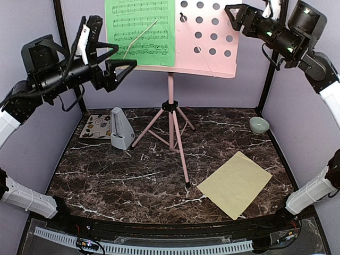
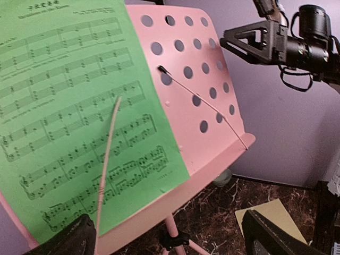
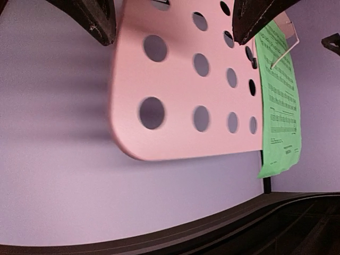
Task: Set up the instrument practice props
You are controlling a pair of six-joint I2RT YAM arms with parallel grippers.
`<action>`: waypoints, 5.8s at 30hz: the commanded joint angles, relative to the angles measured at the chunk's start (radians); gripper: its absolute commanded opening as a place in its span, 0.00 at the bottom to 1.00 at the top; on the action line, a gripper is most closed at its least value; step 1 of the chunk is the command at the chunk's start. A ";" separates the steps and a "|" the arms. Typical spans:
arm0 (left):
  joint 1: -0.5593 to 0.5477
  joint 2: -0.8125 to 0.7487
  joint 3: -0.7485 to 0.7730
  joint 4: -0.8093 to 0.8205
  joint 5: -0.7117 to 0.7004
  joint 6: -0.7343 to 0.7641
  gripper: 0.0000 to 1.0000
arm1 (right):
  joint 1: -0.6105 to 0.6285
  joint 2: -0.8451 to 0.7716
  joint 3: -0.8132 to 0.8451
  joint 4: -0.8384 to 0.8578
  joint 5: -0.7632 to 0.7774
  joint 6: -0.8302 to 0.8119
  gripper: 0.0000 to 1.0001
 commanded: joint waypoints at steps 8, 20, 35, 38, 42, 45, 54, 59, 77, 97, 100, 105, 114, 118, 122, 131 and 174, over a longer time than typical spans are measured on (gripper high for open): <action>-0.162 -0.031 -0.132 -0.048 -0.070 0.102 0.99 | -0.228 -0.152 -0.212 -0.178 -0.040 0.395 0.81; -0.162 -0.095 -0.234 -0.160 -0.049 0.072 0.98 | -0.275 -0.182 -0.287 -0.236 -0.104 0.465 0.84; -0.144 0.017 -0.646 0.166 0.001 -0.190 0.81 | -0.408 -0.252 -0.784 -0.088 -0.457 0.649 0.77; -0.109 0.088 -0.688 0.247 0.022 -0.255 0.74 | -0.391 -0.243 -0.927 -0.006 -0.526 0.648 0.74; -0.041 0.150 -0.721 0.346 0.035 -0.315 0.66 | -0.354 -0.192 -1.007 0.091 -0.533 0.639 0.69; -0.011 0.215 -0.731 0.412 0.014 -0.325 0.60 | -0.327 -0.131 -1.042 0.159 -0.538 0.644 0.66; -0.001 0.411 -0.768 0.631 0.002 -0.331 0.51 | -0.276 0.089 -1.044 0.340 -0.567 0.666 0.56; 0.017 0.489 -0.759 0.707 -0.006 -0.375 0.50 | -0.264 0.267 -0.959 0.413 -0.586 0.665 0.50; 0.104 0.728 -0.583 0.745 0.034 -0.358 0.48 | -0.282 0.621 -0.687 0.556 -0.591 0.722 0.45; 0.136 0.679 -0.585 0.793 0.064 -0.315 0.66 | -0.356 0.545 -0.687 0.501 -0.602 0.663 0.50; 0.135 0.591 -0.661 0.827 0.079 -0.309 0.74 | -0.365 0.431 -0.776 0.449 -0.603 0.655 0.52; 0.082 0.412 -0.781 0.766 0.069 -0.225 0.81 | -0.413 0.199 -0.971 0.263 -0.561 0.666 0.56; -0.180 0.285 -0.851 0.565 0.097 -0.041 0.83 | -0.678 -0.098 -1.251 -0.053 -0.636 0.700 0.60; -0.305 0.358 -0.806 0.518 0.037 0.036 0.83 | -0.755 -0.102 -1.309 -0.106 -0.649 0.676 0.63; -0.381 0.456 -0.720 0.456 -0.002 0.094 0.83 | -0.765 -0.025 -1.339 -0.112 -0.651 0.662 0.64; -0.506 0.655 -0.528 0.381 -0.093 0.241 0.84 | -0.726 0.042 -1.440 -0.022 -0.651 0.685 0.64; -0.594 0.960 -0.174 0.415 -0.426 0.460 0.54 | -0.343 -0.008 -1.570 0.072 -0.681 0.854 0.59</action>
